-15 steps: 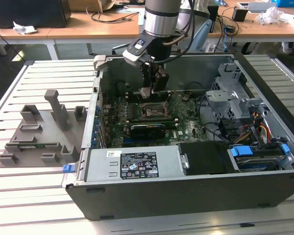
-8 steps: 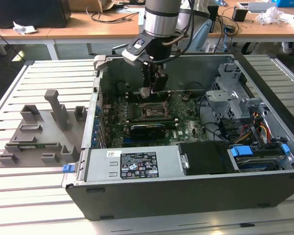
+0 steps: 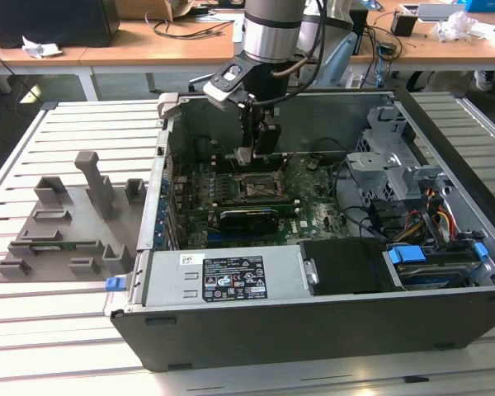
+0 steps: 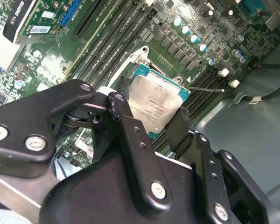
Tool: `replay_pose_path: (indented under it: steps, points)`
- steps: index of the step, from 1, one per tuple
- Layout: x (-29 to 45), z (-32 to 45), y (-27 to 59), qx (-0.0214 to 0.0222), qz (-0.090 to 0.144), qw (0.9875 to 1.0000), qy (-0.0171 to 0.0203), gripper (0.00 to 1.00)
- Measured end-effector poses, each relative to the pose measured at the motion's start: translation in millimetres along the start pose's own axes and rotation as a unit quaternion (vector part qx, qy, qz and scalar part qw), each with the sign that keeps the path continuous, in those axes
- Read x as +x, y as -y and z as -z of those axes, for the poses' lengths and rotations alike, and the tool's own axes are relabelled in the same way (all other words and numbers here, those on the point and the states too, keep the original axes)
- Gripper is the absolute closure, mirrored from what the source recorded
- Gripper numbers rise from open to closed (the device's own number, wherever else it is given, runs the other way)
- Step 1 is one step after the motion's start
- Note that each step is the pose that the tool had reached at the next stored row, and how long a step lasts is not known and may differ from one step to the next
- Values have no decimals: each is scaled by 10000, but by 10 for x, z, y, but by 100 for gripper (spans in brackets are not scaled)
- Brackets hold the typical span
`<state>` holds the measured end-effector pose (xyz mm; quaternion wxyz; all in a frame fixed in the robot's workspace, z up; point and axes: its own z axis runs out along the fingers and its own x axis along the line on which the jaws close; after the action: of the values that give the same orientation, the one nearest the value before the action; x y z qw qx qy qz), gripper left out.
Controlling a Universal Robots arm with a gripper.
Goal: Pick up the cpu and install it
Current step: 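Place the cpu into insertion slot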
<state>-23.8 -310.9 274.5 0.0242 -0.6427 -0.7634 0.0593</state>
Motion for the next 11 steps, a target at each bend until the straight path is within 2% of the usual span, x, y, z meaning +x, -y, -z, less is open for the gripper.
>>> replay_pose_path:
  steps: [2,4,7,8,9,10,11]
  points:
    - [0,1,0,12,-108,9999,31,45]
    - [1,-2,-1,23,-319,9995,17,45]
    - [1,-3,-2,13,-325,9995,17,45]
    - [3,-4,-2,-63,-331,9994,28,45]
    - [5,-4,-2,-193,-345,9992,44,45]
    - [6,-4,-2,-276,-354,9990,55,45]
    - [6,-6,-3,-326,-357,9988,60,45]
